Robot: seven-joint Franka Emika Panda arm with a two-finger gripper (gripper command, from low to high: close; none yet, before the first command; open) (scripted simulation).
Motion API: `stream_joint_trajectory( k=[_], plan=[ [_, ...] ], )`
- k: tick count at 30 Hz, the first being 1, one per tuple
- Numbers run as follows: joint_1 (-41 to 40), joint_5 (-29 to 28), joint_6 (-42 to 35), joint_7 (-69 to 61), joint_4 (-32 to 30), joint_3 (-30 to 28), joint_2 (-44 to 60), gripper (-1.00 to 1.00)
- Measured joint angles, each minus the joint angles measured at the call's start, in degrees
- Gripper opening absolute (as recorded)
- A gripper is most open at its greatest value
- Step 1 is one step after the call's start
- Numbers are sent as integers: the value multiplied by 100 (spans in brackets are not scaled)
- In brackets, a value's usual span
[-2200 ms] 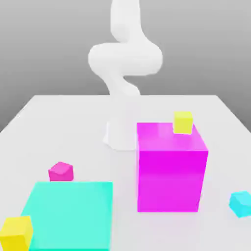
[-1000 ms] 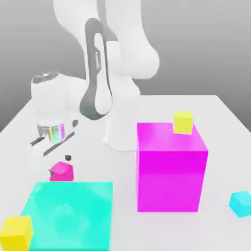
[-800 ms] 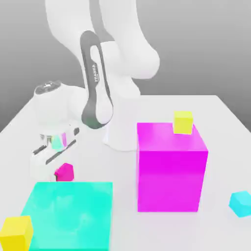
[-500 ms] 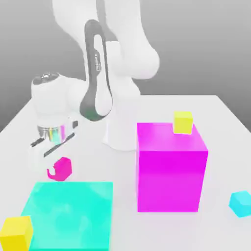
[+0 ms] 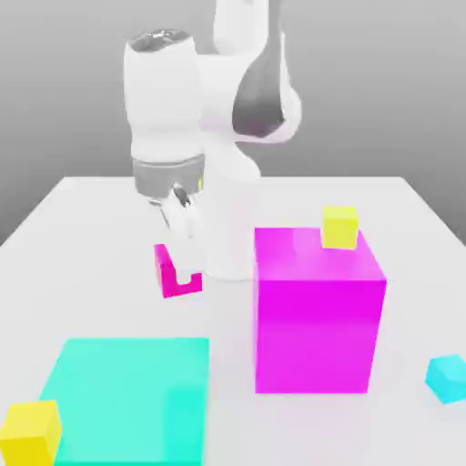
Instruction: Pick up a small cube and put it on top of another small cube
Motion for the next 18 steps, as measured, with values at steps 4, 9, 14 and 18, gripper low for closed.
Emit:
stream_joint_trajectory(
  k=[4, 9, 14, 18],
  plan=[
    [947, 166, -980, -816, 278, 239, -713, -100],
    [2184, 339, -2175, -1769, 621, 548, -1557, -100],
    [2513, 557, -1486, -2021, 53, 812, -1428, -100],
    [2519, 583, -1369, -2031, -27, 840, -1392, 100]
  ],
)
